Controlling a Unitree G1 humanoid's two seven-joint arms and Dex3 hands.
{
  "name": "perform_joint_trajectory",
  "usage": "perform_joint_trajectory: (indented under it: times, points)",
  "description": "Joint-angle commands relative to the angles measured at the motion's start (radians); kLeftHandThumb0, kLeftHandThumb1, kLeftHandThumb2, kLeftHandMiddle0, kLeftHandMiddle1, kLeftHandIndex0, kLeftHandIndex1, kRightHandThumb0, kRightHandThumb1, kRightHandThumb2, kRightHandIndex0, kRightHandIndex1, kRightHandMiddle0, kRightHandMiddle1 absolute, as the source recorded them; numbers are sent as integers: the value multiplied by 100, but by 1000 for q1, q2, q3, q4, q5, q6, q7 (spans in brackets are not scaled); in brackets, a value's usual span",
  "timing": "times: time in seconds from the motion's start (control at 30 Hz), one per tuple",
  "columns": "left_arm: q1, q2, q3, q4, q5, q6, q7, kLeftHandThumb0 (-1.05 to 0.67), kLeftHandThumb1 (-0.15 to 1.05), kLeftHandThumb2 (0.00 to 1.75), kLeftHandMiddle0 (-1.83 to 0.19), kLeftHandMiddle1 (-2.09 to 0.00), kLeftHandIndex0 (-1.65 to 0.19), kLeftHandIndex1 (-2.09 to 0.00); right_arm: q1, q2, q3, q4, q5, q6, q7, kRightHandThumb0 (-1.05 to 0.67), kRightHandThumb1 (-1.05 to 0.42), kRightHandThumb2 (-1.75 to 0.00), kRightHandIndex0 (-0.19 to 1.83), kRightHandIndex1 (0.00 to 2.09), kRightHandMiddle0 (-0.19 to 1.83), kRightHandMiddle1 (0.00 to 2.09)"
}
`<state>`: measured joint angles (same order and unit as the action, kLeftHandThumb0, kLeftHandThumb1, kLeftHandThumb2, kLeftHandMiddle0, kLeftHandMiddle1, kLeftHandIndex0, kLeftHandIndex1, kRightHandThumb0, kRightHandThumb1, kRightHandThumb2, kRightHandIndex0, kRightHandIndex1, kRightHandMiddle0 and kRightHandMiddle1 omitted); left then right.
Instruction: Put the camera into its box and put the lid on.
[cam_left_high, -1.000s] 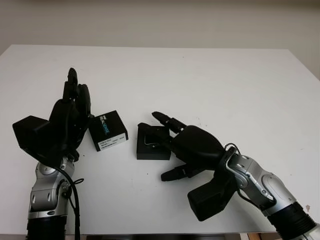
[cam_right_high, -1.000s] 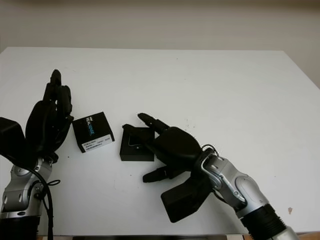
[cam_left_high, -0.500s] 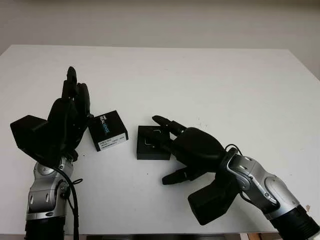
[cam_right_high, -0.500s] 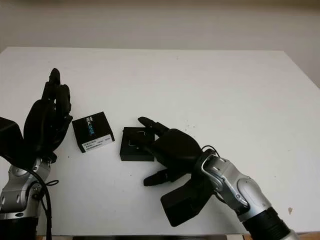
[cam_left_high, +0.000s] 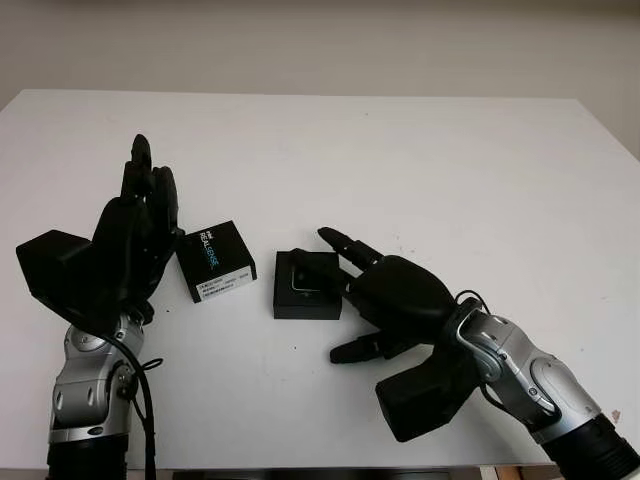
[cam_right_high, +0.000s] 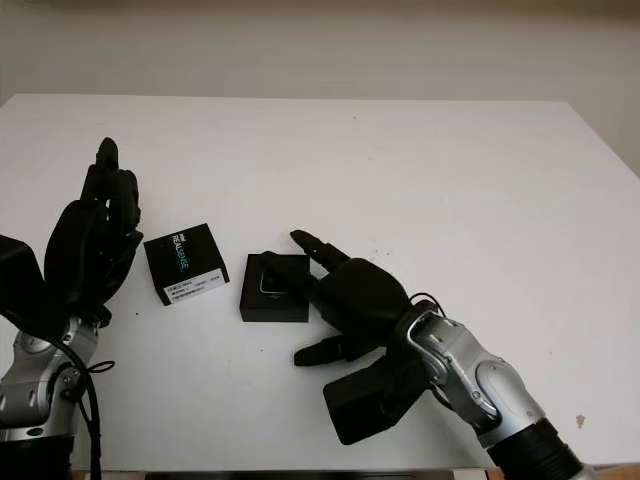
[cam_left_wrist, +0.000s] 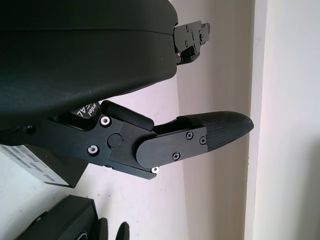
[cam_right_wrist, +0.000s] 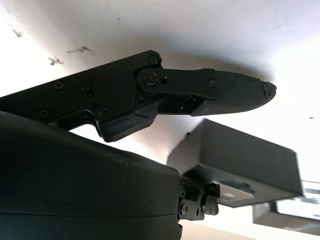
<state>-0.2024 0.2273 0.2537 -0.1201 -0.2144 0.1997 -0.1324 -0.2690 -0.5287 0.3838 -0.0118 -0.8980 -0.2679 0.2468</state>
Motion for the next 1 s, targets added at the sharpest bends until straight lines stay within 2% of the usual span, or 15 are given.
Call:
perform_joint_trajectory:
  times: [0.0,0.43,0.6,0.7,0.8,0.9,0.97]
  points:
    - [8,14,6,-19,-4,5,-6,-75,105,63,19,0,19,0,-10,-2,-6,13,-5,12,-13,-87,-105,-49,-19,0,-16,4]
    - [6,20,16,-40,-4,31,4,-74,105,69,19,0,19,0,-1,-24,-3,4,-22,42,-13,-87,-105,-52,-19,1,-8,7]
    - [2,24,18,-39,-5,32,-2,-72,105,70,19,0,19,0,8,-22,-8,-20,-6,48,0,-87,-105,-54,-19,0,-12,5]
    - [-2,27,20,-35,-8,33,-7,-72,105,70,19,0,19,0,22,21,-47,3,109,20,-51,-84,-105,-52,-17,2,-11,5]
    - [-10,22,30,-21,-23,22,-10,-71,105,68,19,0,19,0,34,89,-106,18,310,20,-53,-78,-105,-51,-15,4,-12,5]
    - [-16,29,40,2,-26,-12,-18,-69,105,62,19,-1,19,0,19,164,-187,0,547,99,7,-72,-105,-50,-18,3,-15,3]
    - [-16,39,38,22,4,-61,-11,-70,105,54,14,-5,15,-3,-6,193,-236,-9,647,150,25,-71,-105,-50,-18,3,-16,3]
